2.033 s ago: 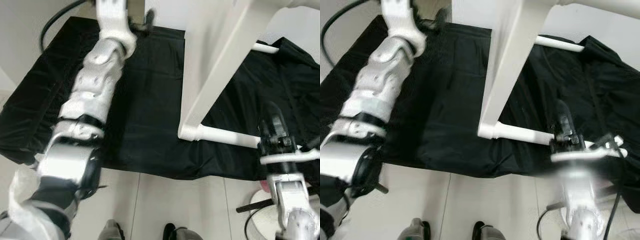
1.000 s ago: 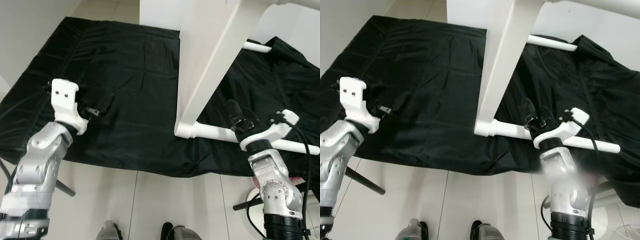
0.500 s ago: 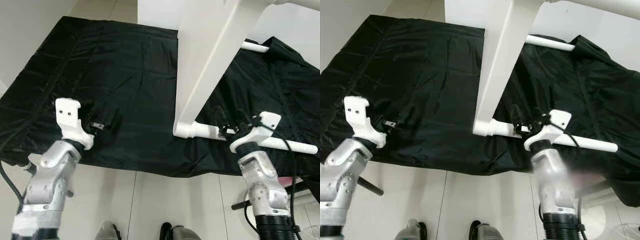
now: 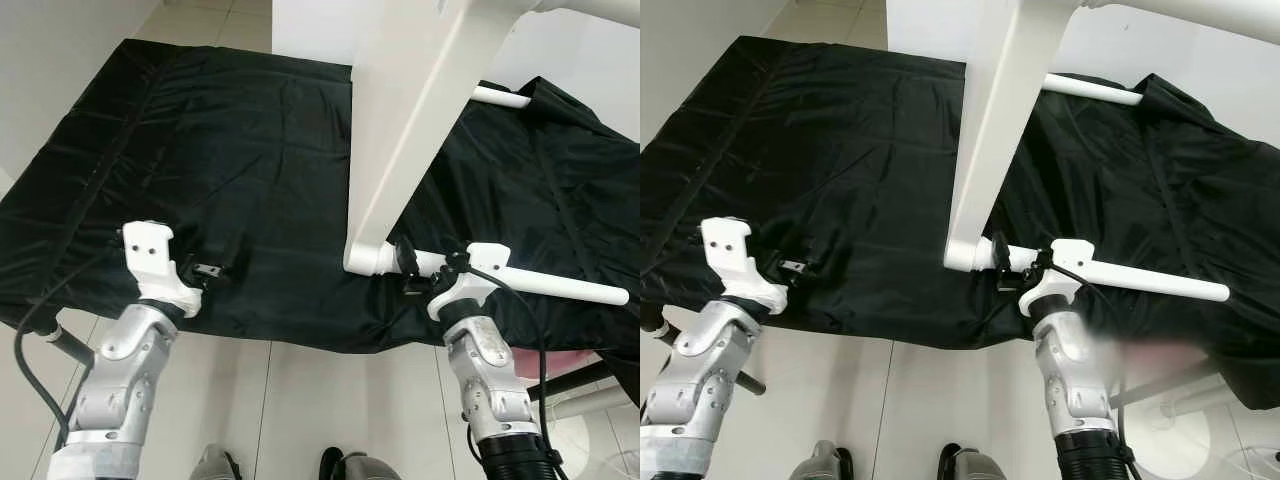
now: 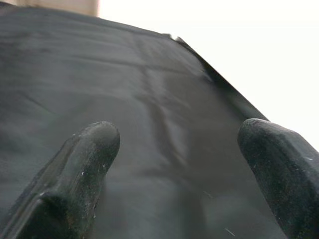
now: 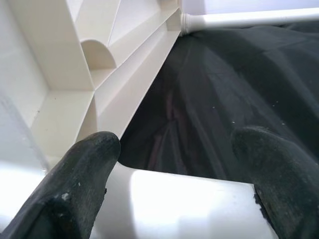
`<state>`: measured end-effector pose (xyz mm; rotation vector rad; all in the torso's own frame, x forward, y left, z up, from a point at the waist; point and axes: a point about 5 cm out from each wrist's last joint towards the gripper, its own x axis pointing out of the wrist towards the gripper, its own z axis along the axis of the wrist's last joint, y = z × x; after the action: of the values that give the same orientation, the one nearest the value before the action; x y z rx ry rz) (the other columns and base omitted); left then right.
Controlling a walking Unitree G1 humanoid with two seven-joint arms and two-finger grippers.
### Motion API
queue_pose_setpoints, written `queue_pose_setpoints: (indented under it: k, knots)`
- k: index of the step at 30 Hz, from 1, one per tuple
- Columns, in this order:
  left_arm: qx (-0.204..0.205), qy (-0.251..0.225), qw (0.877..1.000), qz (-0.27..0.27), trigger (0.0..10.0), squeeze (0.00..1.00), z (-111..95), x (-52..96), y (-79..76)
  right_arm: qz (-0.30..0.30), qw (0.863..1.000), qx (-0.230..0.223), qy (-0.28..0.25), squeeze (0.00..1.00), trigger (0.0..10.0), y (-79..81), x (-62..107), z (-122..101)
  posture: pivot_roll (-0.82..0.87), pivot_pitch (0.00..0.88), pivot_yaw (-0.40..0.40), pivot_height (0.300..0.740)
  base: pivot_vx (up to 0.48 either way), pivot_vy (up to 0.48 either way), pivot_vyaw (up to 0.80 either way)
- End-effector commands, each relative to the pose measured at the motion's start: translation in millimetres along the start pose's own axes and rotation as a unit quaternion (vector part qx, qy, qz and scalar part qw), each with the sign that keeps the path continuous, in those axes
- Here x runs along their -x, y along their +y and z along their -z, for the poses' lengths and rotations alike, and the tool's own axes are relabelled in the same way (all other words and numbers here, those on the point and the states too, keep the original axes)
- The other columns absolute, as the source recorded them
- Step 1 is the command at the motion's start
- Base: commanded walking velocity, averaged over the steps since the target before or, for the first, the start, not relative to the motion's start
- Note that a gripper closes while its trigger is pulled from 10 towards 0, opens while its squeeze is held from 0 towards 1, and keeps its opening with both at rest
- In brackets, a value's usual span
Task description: Building children table
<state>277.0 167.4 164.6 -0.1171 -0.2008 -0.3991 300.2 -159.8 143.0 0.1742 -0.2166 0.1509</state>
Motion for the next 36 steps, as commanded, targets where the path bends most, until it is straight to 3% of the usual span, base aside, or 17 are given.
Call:
queue_pose_setpoints:
  k: [1,6,13,20,24,36]
  knots:
    - [0.008,0.002,0.996,0.084,10.0,0.00,3,3.7,-20.9,-0.004,1.000,0.007,0.009,0.00,10.0,1.0,-2.5,7,0.06,0.136,-0.078,0.740,0.000,0.000,0.00]
    - [0.021,0.002,0.993,0.118,10.0,0.00,2,6.0,-32.1,-0.009,1.000,0.013,0.012,0.00,10.0,1.3,-5.3,10,0.07,0.135,-0.079,0.740,0.000,0.000,0.00]
    - [0.028,0.012,0.982,0.185,10.0,0.00,6,5.2,-64.1,-0.015,1.000,0.020,0.016,0.00,10.0,9.0,-14.9,17,0.08,0.127,-0.081,0.740,0.000,0.000,0.00]
    - [0.031,0.020,0.979,0.203,10.0,0.00,9,5.3,-72.2,-0.023,0.999,0.022,0.020,0.00,10.0,13.6,-19.7,20,0.08,0.128,-0.080,0.740,0.000,0.000,0.00]
    - [0.027,0.027,0.977,0.209,10.0,0.00,11,4.6,-78.0,-0.055,0.998,0.015,0.022,0.00,10.0,25.4,-32.3,22,0.09,0.126,-0.088,0.740,0.000,0.000,0.00]
    - [0.022,0.029,0.978,0.207,10.0,0.00,11,3.7,-82.4,-0.111,0.994,0.003,0.023,0.00,10.0,52.1,-34.6,27,0.10,0.126,-0.101,0.740,0.000,0.000,0.00]
